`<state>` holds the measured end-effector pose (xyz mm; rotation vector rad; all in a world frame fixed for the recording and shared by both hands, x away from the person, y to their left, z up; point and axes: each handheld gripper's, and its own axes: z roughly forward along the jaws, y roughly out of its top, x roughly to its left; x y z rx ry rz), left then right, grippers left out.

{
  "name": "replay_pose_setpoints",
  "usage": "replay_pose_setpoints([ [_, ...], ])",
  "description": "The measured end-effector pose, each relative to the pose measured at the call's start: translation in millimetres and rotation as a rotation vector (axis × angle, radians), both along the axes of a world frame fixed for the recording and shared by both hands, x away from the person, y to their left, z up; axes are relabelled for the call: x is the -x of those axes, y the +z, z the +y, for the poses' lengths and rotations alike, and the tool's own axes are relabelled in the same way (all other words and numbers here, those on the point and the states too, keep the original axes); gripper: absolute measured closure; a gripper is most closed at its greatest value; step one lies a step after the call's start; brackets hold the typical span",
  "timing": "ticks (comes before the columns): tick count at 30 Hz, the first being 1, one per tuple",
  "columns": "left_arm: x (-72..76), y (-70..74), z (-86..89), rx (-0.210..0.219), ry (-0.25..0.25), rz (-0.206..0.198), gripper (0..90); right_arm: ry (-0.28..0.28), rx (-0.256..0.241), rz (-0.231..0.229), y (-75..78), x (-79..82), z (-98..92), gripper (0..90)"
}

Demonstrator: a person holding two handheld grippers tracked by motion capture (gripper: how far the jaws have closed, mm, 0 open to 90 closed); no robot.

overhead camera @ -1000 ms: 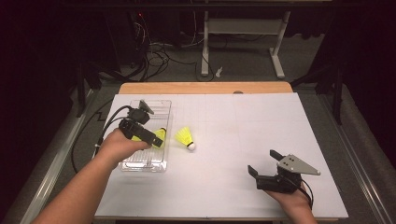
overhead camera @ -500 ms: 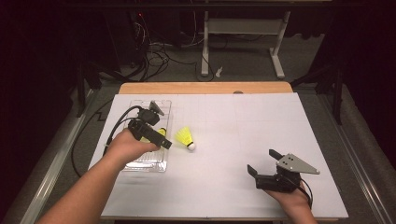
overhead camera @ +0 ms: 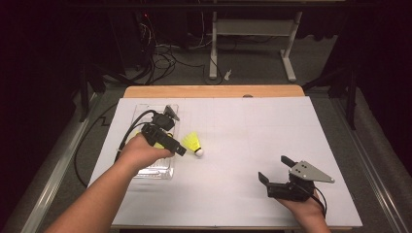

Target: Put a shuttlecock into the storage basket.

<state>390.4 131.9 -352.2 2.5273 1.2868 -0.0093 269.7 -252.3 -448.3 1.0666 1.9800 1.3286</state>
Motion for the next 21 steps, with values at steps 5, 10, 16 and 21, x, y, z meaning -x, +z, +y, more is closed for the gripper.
replay_pose_setpoints([
  [5,-1.4,2.7,-5.9,0.013,-0.015,0.0,0.8,-0.003,-0.002,0.001,0.2,0.1,-0.7,4.3],
  [10,-2.8,5.8,-14.5,0.017,-0.031,-0.002,0.8,0.004,-0.001,0.003,-0.1,-0.4,0.9,4.3],
  [16,-5.4,6.2,-25.4,0.027,-0.052,-0.001,0.9,0.002,-0.003,0.002,-0.1,-0.4,-0.2,4.3],
  [21,-8.8,4.8,-32.8,0.034,-0.065,0.008,1.4,0.002,-0.005,0.001,0.2,-0.3,-0.4,4.3],
])
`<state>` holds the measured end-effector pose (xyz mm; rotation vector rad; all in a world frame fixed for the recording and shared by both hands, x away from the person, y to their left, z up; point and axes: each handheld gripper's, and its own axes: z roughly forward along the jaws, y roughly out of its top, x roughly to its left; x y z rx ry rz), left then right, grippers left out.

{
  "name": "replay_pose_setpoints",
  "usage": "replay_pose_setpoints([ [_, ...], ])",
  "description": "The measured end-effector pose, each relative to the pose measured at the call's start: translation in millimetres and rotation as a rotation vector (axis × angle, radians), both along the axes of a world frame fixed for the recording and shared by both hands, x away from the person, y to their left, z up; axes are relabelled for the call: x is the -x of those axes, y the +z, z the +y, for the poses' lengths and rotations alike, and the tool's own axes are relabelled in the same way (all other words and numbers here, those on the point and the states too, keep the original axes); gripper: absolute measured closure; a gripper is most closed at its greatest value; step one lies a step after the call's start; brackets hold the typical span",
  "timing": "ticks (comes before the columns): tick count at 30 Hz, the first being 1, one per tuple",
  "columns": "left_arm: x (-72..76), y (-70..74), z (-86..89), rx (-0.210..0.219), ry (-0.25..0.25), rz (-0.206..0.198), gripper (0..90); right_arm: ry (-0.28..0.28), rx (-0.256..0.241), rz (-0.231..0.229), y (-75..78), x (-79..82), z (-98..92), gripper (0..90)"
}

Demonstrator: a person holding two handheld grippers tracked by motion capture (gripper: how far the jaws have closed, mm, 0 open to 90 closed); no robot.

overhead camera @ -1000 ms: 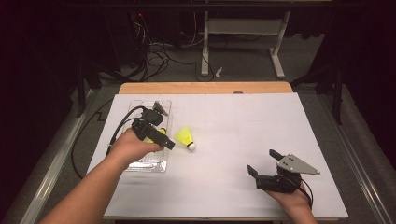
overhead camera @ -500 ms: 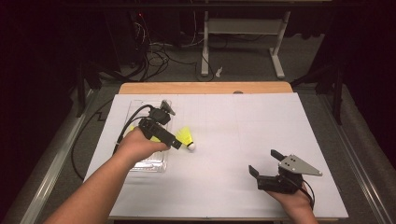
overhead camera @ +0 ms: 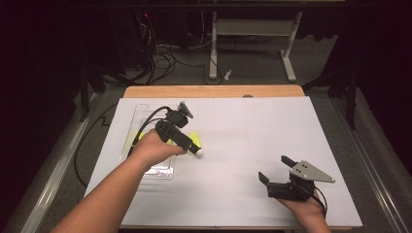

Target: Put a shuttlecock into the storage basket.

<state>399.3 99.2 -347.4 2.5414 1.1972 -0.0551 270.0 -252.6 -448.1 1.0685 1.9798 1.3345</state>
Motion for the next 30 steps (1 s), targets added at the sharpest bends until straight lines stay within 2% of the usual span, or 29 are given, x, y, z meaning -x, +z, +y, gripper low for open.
replay_pose_setpoints([
  [20,-20.7,-13.2,-12.1,0.013,-0.005,0.035,4.2,0.002,-0.002,-0.002,1.0,0.3,-0.7,4.3],
  [26,-30.2,-18.0,-10.8,0.007,0.009,0.032,7.2,0.002,-0.003,-0.002,0.9,0.3,-0.8,4.3],
  [30,-38.0,-22.0,-9.0,0.011,0.016,0.037,12.7,0.002,-0.004,-0.004,1.2,0.6,-0.9,4.4],
])
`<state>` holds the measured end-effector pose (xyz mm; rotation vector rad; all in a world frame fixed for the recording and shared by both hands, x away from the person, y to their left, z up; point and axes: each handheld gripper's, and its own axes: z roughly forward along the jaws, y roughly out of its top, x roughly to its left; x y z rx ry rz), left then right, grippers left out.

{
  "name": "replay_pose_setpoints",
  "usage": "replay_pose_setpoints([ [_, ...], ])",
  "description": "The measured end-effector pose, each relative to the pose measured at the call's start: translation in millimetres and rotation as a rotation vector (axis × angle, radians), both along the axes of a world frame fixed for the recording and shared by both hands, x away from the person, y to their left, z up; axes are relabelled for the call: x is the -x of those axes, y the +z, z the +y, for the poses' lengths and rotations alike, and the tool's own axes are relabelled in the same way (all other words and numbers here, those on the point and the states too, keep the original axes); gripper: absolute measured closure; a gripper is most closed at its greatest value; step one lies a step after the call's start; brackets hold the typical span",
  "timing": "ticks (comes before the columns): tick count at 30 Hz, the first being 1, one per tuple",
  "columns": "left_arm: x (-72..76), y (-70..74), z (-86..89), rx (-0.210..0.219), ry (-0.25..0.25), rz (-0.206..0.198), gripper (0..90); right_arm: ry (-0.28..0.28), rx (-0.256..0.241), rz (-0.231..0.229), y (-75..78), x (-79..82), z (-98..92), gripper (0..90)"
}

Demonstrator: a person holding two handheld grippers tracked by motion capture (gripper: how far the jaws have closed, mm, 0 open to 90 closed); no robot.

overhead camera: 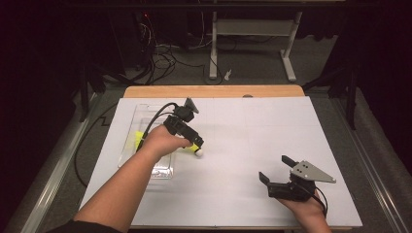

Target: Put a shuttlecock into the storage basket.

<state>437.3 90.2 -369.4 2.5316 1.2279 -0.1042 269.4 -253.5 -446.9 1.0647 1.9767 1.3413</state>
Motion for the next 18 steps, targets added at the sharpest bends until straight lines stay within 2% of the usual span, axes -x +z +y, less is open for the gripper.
replay_pose_setpoints([
  [13,-18.6,-14.7,2.2,-0.003,0.015,0.024,24.0,0.001,-0.003,0.001,-0.4,-0.2,-0.7,4.4],
  [18,-22.0,-19.2,2.9,0.0,0.009,0.037,34.2,0.003,-0.003,0.002,-0.6,-0.5,-0.7,4.4],
])
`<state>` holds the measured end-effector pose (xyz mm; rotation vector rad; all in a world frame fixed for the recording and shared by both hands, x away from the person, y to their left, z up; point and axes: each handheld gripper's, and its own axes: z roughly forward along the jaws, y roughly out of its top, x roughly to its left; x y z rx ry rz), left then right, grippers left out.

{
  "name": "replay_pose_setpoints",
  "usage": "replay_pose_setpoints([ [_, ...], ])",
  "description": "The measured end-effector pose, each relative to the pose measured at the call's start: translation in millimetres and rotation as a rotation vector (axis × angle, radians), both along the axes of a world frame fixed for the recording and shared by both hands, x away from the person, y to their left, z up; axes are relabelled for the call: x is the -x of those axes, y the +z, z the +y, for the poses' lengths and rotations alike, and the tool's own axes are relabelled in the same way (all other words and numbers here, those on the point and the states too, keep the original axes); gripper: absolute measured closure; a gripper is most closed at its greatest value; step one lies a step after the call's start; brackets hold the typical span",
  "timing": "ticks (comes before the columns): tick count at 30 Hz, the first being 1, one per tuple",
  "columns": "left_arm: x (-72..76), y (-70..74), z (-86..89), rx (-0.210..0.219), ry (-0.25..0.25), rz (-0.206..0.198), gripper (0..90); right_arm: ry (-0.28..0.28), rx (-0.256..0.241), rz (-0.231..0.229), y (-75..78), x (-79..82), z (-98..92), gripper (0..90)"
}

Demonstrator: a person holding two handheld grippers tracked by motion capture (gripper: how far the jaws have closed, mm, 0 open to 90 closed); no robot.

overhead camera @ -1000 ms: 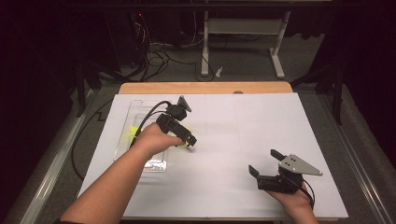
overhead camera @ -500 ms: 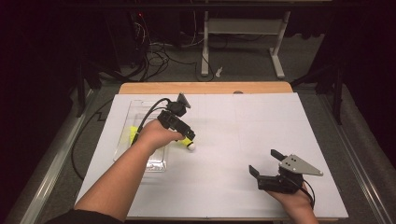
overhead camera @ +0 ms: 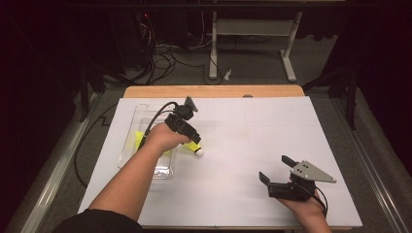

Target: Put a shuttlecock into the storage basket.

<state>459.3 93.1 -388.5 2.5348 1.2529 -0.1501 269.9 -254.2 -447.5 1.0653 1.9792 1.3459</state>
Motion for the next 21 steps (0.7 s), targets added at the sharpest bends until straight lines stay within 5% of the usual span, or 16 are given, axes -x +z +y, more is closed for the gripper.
replay_pose_setpoints([
  [21,-2.7,-9.7,-2.3,-0.049,-0.007,0.01,57.7,-0.001,-0.005,0.001,-0.2,-0.1,-0.5,4.6],
])
